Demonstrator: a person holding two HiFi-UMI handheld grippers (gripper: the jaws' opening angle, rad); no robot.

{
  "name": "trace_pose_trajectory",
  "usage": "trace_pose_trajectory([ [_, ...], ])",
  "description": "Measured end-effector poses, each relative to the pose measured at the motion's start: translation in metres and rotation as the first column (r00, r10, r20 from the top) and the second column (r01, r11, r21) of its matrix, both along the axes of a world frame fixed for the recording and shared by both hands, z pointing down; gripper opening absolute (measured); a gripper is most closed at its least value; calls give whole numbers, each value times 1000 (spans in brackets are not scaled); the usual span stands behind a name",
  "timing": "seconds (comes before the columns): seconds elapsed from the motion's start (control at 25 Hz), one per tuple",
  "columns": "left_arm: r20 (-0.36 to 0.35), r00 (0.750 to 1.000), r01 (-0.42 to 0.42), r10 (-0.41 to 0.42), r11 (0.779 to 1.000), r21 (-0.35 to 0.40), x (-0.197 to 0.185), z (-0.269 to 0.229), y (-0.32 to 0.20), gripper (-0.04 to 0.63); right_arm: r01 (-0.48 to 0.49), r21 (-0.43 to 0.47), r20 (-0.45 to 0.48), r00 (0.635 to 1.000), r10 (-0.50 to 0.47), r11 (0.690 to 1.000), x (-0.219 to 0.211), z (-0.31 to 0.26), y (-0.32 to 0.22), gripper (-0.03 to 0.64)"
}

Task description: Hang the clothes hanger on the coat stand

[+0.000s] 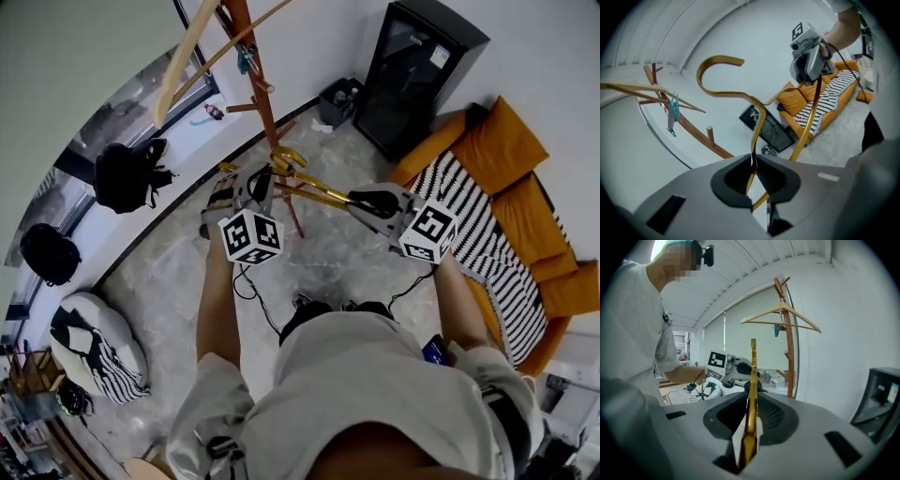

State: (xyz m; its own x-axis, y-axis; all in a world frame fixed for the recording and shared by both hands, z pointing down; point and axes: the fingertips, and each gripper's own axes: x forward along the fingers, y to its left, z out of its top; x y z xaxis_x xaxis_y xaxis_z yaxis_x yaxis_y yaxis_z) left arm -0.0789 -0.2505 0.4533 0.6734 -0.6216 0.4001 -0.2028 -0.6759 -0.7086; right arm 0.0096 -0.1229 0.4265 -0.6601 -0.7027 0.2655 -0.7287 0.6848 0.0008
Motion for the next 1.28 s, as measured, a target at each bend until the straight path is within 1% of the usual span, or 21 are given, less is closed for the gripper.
trace_pose_trajectory([
  [0.04, 1, 1000, 9, -9, 999, -32, -2, 4, -1, 38, -32, 12, -43, 999, 32, 999, 3, 3, -6, 73],
  [0.08, -1, 1000, 21, -21, 998, -62, -4, 8, -2, 35, -64, 23, -106, 992, 66, 998, 7, 8, -12, 91],
  [0.12, 1, 999, 35, -35, 996, -83, -6, 11, -3, 35, -85, 31, -186, 978, 90, 996, 11, 15, -17, 111],
  [0.16, 7, 999, 51, -50, 994, -92, -6, 14, -3, 34, -92, 37, -275, 956, 99, 995, 13, 22, -20, 153],
  [0.2, 14, 998, 64, -63, 993, -96, -6, 17, -3, 34, -89, 41, -361, 927, 98, 995, 13, 29, -22, 194],
  [0.24, 16, 997, 75, -74, 992, -103, -5, 19, -2, 34, -85, 42, -437, 895, 94, 996, 12, 35, -24, 206],
  [0.28, 12, 996, 85, -84, 990, -116, -4, 21, -2, 34, -84, 43, -500, 861, 94, 996, 10, 40, -26, 206],
  [0.36, 1, 993, 114, -115, 984, -137, -4, 25, -3, 32, -97, 47, -594, 797, 106, 994, 5, 49, -33, 206],
  [0.44, 3, 989, 149, -150, 979, -136, -7, 28, -4, 29, -124, 70, -658, 740, 139, 990, 2, 56, -40, 204],
  [0.52, 4, 984, 175, -176, 975, -138, -9, 31, -4, 29, -155, 106, -695, 695, 184, 982, 3, 58, -47, 195],
  [0.64, 6, 978, 209, -210, 967, -146, -18, 35, -6, 29, -192, 144, -715, 658, 236, 971, 2, 56, -56, 159],
  [0.8, 16, 967, 254, -255, 957, -142, -32, 44, -8, 29, -191, 181, -765, 589, 260, 965, -6, 54, -62, 158],
  [0.84, 14, 966, 258, -258, 955, -146, -34, 46, -9, 29, -184, 186, -772, 580, 259, 965, -9, 55, -63, 158],
  [0.88, 10, 966, 256, -258, 954, -152, -36, 49, -10, 29, -179, 185, -773, 581, 255, 966, -12, 56, -64, 158],
  [1.0, -4, 967, 250, -254, 954, -163, -38, 54, -12, 28, -181, 163, -755, 610, 241, 970, -14, 61, -66, 158],
  [1.16, 0, 963, 267, -270, 952, -153, -29, 56, -18, 28, -159, 143, -768, 604, 211, 977, -8, 68, -72, 153],
  [1.28, 15, 956, 291, -292, 947, -135, -21, 57, -26, 28, -139, 129, -761, 621, 188, 982, -2, 70, -82, 146],
])
